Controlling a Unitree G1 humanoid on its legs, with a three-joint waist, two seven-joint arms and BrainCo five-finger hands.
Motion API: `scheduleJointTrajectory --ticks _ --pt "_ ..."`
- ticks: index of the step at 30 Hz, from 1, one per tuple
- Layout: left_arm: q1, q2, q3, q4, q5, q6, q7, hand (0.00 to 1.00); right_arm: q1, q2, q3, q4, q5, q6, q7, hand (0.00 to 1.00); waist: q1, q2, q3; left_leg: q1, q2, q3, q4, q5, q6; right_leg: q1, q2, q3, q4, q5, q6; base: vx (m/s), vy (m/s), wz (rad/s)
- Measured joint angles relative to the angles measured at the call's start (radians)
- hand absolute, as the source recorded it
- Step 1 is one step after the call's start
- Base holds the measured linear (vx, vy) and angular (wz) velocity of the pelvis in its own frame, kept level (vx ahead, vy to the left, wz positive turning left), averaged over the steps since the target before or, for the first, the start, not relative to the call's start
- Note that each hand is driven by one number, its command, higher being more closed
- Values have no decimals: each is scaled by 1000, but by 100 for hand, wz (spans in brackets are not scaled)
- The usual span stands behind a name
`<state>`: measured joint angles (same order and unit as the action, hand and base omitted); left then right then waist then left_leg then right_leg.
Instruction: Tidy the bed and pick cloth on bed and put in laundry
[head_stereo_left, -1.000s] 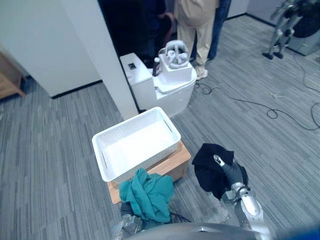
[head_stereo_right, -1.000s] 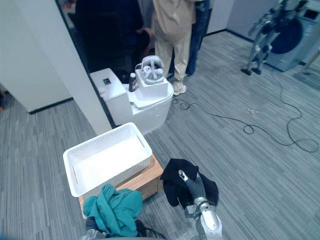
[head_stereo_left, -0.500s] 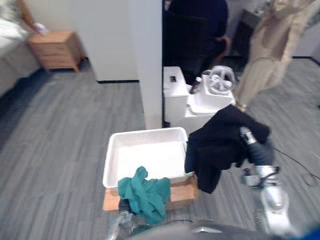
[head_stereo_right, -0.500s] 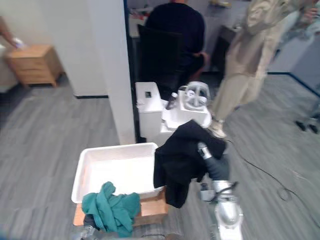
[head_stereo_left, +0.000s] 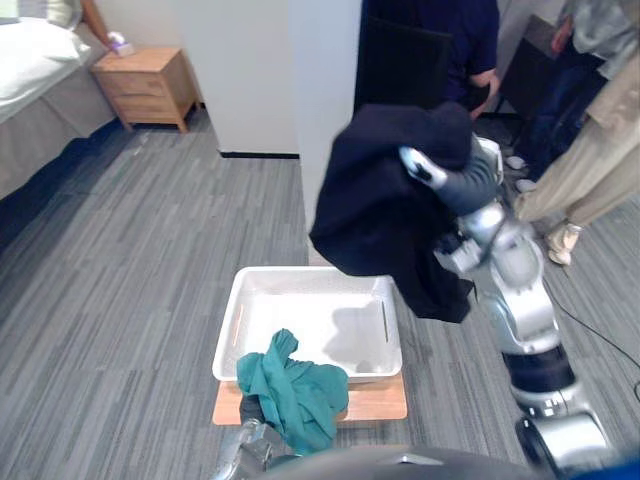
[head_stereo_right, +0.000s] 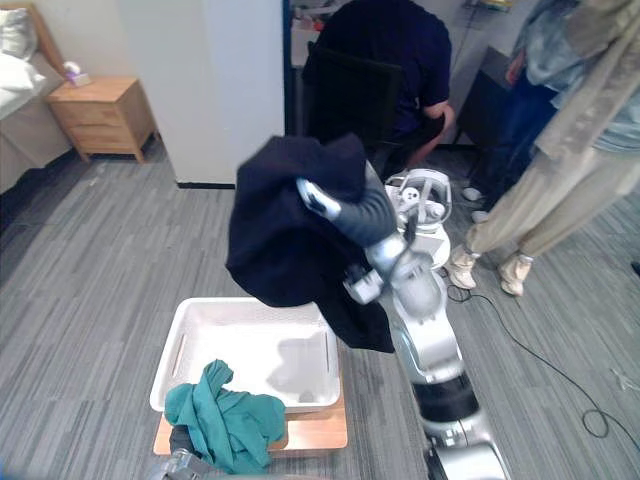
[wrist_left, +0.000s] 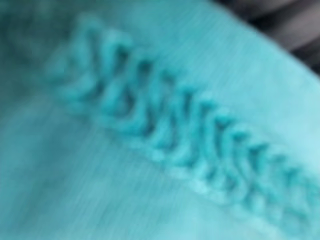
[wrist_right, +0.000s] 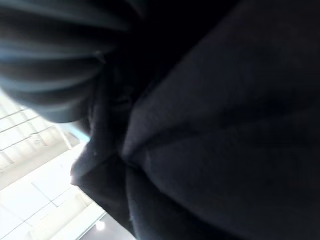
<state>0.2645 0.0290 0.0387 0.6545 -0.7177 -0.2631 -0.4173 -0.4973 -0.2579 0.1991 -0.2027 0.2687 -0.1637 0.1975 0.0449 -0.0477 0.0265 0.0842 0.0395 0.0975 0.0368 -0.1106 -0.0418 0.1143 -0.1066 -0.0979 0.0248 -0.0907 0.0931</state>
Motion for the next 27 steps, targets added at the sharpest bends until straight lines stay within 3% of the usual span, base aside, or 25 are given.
scheduleJointTrajectory --ticks 6,12,20,26,27 --pt "-13 23 -1 -5 6 60 10 100 -141 1 54 99 -16 115 -66 100 23 -2 -2 -23 -8 -66 -53 63 -7 1 -3 -75 -12 1 -9 -101 -42 40" --pt "15 40 -37 -47 26 113 29 100 -172 14 81 214 -18 167 -141 100 34 -5 -4 -16 -3 -95 -138 123 1 1 4 -112 -13 -8 -26 -138 -46 22" --pt "31 62 -76 -128 33 166 36 100 -162 100 145 381 -70 180 -203 100 56 -6 -4 -36 -6 -107 -139 142 12 1 1 -135 -28 10 -22 -47 0 10" --pt "17 67 -88 -218 33 193 54 100 -128 183 193 595 -107 179 -277 100 89 -11 15 -66 -10 -140 -137 170 -3 -7 0 -171 -27 8 -25 4 -13 22" --pt "-1 74 -97 -252 32 195 55 100 -129 200 192 615 -131 176 -303 100 114 -14 39 -92 -3 -137 -140 162 -5 -33 6 -176 -21 8 -26 -142 -43 25"
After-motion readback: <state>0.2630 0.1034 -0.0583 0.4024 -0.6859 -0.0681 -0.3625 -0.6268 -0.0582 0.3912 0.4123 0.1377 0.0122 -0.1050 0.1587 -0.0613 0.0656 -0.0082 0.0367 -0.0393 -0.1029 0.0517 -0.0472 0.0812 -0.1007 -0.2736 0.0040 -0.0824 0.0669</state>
